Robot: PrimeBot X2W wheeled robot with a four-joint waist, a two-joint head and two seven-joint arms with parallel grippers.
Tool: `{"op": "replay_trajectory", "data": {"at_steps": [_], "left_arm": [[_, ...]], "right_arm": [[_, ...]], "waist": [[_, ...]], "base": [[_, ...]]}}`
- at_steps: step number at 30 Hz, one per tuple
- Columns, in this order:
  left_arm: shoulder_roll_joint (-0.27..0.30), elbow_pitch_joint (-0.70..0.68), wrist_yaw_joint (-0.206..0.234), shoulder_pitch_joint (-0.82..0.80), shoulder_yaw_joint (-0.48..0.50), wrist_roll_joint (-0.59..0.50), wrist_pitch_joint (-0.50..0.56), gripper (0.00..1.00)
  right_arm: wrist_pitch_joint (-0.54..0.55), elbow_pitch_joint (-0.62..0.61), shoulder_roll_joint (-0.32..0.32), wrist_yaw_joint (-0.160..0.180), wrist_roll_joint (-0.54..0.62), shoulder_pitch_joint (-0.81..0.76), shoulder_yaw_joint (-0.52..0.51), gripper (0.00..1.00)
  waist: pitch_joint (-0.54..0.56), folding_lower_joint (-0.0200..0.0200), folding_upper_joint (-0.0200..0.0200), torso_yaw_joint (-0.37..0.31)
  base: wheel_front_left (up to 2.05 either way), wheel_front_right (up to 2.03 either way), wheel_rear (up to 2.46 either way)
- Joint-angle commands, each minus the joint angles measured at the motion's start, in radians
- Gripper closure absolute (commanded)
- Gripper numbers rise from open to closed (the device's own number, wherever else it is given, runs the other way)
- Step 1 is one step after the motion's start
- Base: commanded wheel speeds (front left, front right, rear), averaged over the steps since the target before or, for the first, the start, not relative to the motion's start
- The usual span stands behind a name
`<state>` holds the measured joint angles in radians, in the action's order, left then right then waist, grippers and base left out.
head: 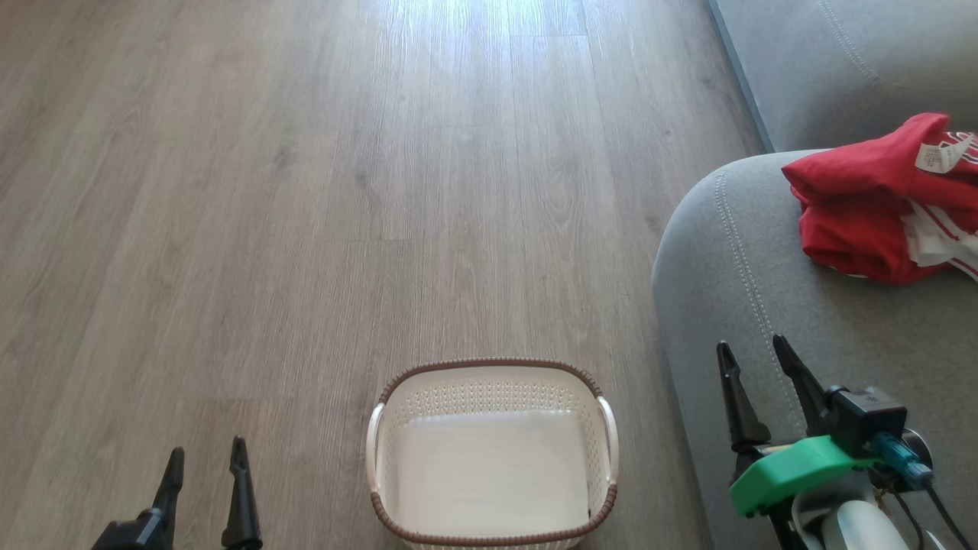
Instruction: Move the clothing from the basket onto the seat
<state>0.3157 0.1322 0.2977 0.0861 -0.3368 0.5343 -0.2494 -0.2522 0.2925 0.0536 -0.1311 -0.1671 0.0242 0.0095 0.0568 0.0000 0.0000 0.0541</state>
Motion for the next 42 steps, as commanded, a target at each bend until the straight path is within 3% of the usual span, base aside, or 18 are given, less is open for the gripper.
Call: {"op": "replay_trajectory", "data": {"at_steps": [1, 11, 12, 16, 42], "left_arm": [[0.007, -0.023, -0.004, -0.034, 0.048, -0.012, -0.012, 0.0], [-0.003, -0.018, -0.001, -0.041, 0.048, -0.011, -0.012, 0.0], [-0.015, 0.01, 0.0, -0.001, 0.002, 0.0, 0.0, 1.0], [-0.039, 0.061, -0.001, 0.009, -0.009, 0.005, 0.004, 1.0], [-0.084, 0.053, -0.072, -0.032, 0.084, 0.232, 0.076, 1.0]], "right_arm": [[-0.009, -0.028, -0.003, 0.0, -0.008, 0.029, 0.026, 0.0], [-0.009, -0.023, -0.003, 0.0, -0.008, 0.032, 0.026, 0.0], [0.0, 0.005, 0.0, 0.0, -0.003, 0.0, 0.0, 1.0], [0.004, 0.064, -0.001, 0.0, -0.009, -0.017, -0.001, 1.0], [0.08, 0.044, -0.001, 0.0, -0.308, 0.008, -0.027, 1.0]], "waist": [[0.0, 0.0, 0.0, 0.0], [-0.002, 0.0, 0.0, 0.001], [-0.002, 0.0, 0.0, 0.001], [-0.003, 0.0, 0.0, 0.001], [-0.013, 0.0, 0.0, -0.011]], "base": [[0.0, 0.0, 0.0], [0.0, 0.0, 0.0], [0.0, 0.0, 0.0], [0.0, 0.0, 0.0], [0.0, 0.0, 0.0]]}}
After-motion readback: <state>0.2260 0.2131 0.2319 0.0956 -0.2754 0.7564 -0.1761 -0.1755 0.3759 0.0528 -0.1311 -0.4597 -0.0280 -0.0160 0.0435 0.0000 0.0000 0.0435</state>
